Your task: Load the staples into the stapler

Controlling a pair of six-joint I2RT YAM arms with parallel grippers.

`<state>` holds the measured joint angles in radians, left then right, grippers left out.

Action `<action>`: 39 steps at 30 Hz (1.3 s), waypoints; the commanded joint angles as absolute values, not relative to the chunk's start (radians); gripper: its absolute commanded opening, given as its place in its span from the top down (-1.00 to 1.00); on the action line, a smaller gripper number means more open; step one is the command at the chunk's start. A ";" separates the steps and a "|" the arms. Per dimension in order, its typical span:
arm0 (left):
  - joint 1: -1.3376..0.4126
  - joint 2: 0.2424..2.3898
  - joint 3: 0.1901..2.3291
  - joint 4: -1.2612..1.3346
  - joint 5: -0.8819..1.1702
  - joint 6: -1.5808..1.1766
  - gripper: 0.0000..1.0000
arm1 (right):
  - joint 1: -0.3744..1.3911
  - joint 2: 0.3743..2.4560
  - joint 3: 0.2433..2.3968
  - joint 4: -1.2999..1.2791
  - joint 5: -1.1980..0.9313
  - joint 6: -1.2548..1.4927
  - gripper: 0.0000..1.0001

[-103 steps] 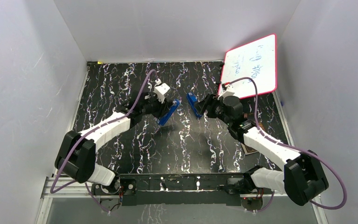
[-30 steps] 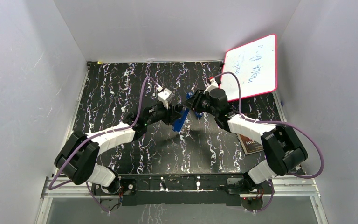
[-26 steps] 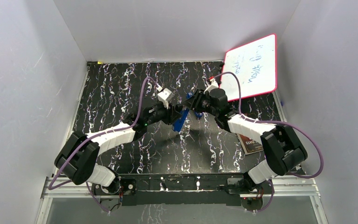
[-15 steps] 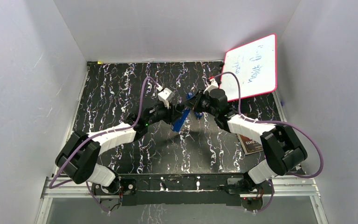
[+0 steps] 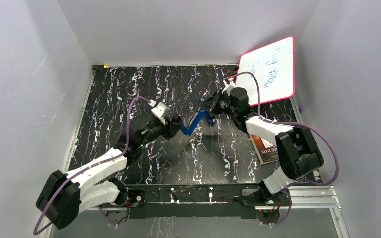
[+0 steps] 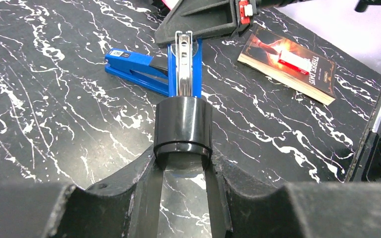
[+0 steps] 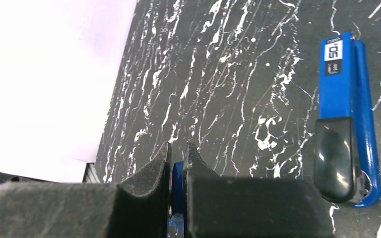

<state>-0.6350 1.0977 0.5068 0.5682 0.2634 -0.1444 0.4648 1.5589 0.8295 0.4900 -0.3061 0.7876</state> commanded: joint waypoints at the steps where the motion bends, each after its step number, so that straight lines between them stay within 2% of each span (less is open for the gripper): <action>1: -0.637 0.944 0.493 0.565 0.299 -0.086 1.00 | 0.406 1.585 0.886 0.504 -0.282 0.714 1.00; 11: -0.637 0.762 0.427 0.398 0.284 -0.102 0.97 | 0.337 1.607 1.023 0.485 -0.363 0.729 1.00; 15: -0.637 0.727 0.424 0.351 0.261 -0.107 0.59 | 0.322 1.596 1.064 0.462 -0.389 0.735 1.00; 19: -0.637 0.715 0.426 0.325 0.268 -0.105 0.33 | 0.317 1.568 1.083 0.455 -0.411 0.756 1.00; 27: -0.636 0.701 0.426 0.321 0.276 -0.108 0.08 | 0.311 1.501 1.104 0.451 -0.418 0.810 1.00; 35: -0.638 0.685 0.429 0.325 0.276 -0.113 -0.02 | 0.307 1.472 1.118 0.450 -0.418 0.845 1.00; 39: -0.637 0.700 0.439 0.359 0.255 -0.098 -0.24 | 0.307 1.464 1.113 0.453 -0.432 0.870 1.00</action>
